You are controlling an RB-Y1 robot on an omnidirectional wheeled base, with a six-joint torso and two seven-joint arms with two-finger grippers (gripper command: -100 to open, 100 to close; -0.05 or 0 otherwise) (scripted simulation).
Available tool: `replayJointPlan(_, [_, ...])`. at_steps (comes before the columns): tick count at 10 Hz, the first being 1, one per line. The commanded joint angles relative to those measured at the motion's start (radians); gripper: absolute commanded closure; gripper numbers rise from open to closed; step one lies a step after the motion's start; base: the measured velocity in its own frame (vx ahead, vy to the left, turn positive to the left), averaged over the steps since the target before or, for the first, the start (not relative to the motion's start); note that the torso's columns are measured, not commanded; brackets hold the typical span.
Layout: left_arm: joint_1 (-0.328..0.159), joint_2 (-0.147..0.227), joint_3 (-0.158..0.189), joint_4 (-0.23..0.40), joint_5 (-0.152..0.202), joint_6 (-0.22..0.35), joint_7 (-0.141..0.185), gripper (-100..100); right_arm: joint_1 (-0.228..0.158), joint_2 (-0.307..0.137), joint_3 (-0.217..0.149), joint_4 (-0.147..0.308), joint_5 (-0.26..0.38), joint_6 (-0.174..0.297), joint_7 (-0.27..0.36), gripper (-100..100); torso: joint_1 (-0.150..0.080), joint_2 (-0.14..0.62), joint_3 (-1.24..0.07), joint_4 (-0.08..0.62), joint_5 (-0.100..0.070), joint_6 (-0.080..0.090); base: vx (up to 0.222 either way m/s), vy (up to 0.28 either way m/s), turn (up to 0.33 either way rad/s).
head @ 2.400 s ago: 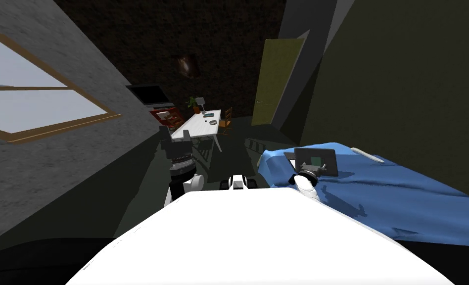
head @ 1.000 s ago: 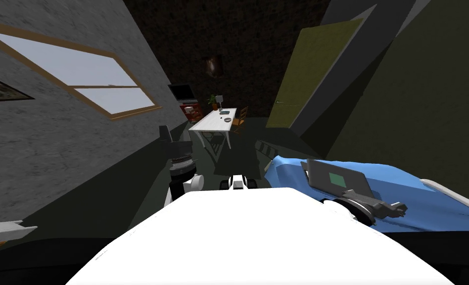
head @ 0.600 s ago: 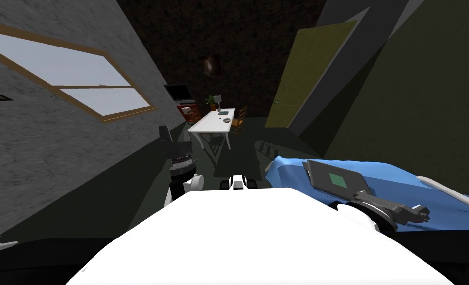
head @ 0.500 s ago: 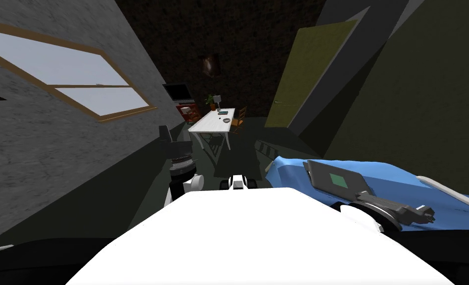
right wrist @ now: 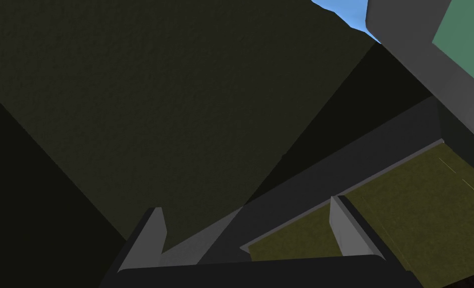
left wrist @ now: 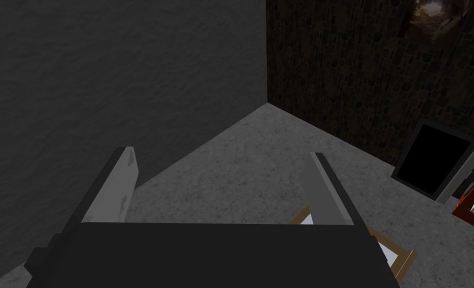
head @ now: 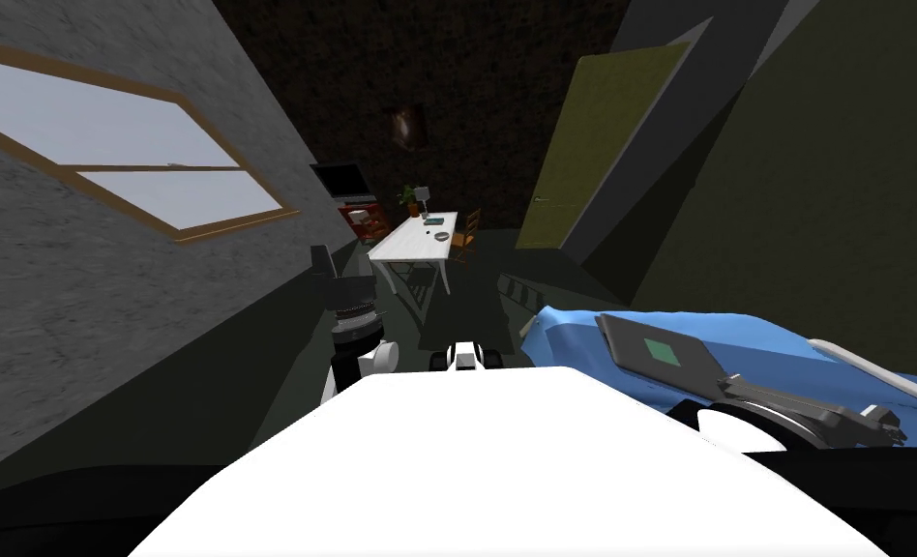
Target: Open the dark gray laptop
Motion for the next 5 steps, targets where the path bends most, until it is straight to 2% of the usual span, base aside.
replayJointPlan(1, [0.0, 0.0, 0.0, 0.0, 0.0, 0.0, 0.0, 0, 0.0, 0.0, 0.0, 0.0, 0.0, 0.0, 0.0, 0, -0.001, 0.001, 0.0, 0.0, 0.0, 0.0, 0.0, 0.0, 0.0])
replayJointPlan(5, [0.0, 0.0, 0.0, 0.0, 0.0, 0.0, 0.0, 0, 0.0, 0.0, 0.0, 0.0, 0.0, 0.0, 0.0, 0, 0.002, -0.001, -0.001, 0.0, 0.001, 0.0, 0.0, 0.0, 0.0])
